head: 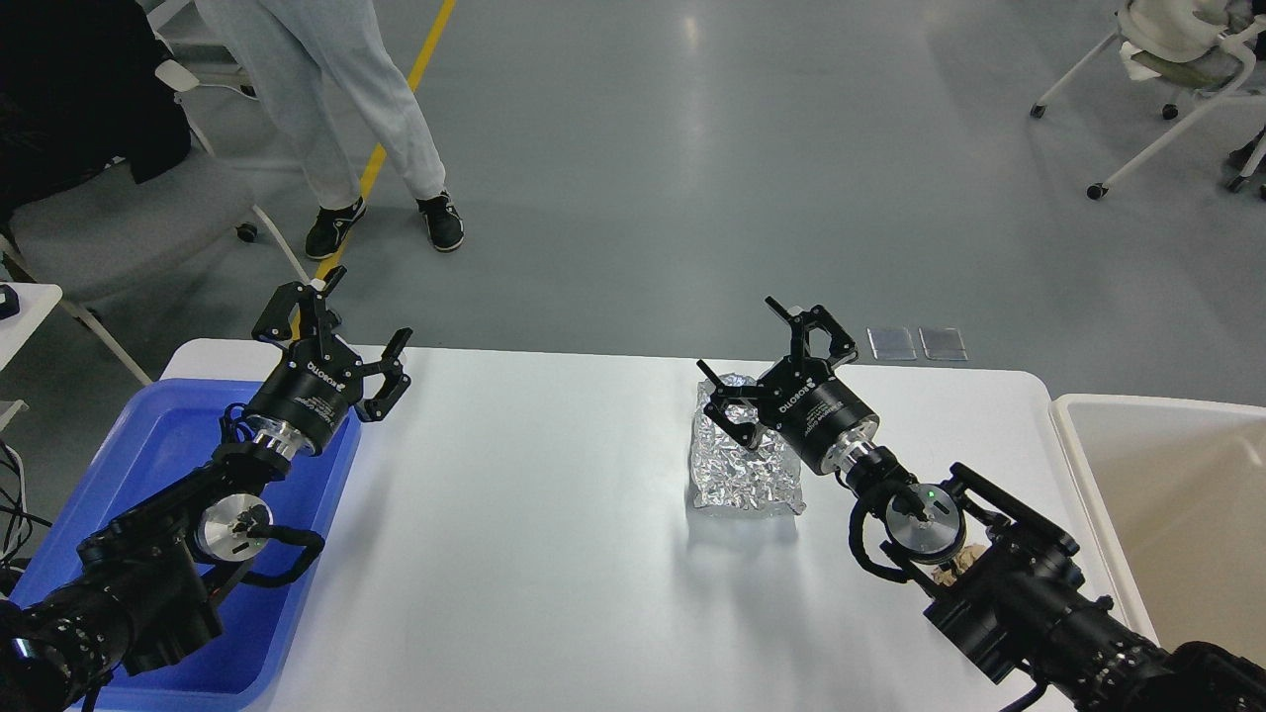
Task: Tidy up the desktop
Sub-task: 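Move the right gripper toward the crumpled clear plastic wrapper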
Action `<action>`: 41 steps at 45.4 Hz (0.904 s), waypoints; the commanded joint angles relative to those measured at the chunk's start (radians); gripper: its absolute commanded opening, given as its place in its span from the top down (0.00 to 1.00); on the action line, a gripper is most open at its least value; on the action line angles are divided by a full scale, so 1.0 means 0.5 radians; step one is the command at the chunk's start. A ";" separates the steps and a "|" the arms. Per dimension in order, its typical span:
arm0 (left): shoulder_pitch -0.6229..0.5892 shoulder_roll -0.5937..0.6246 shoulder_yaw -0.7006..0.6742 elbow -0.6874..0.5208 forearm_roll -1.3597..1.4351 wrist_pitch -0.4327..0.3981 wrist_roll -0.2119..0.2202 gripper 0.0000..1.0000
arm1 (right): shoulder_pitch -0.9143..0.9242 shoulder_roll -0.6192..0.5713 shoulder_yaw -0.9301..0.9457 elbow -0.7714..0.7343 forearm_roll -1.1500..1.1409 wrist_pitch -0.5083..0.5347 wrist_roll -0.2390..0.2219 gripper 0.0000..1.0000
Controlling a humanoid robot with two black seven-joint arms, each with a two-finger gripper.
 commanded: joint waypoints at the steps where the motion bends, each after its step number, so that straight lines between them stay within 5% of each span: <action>1: 0.000 0.000 0.000 0.002 0.000 0.000 0.000 0.00 | -0.003 0.000 -0.039 0.012 -0.005 -0.001 0.000 0.00; 16: 0.000 0.000 0.000 -0.001 0.000 0.000 0.000 0.00 | -0.012 -0.086 -0.082 0.174 -0.116 -0.013 0.000 0.00; 33: 0.000 0.000 0.000 -0.001 0.000 0.000 0.000 0.00 | 0.181 -1.012 -0.340 1.186 -0.370 -0.172 -0.018 0.00; 41: 0.000 0.000 0.000 -0.001 0.000 0.000 0.000 0.00 | 0.237 -1.383 -0.502 1.435 -0.477 -0.176 0.000 0.00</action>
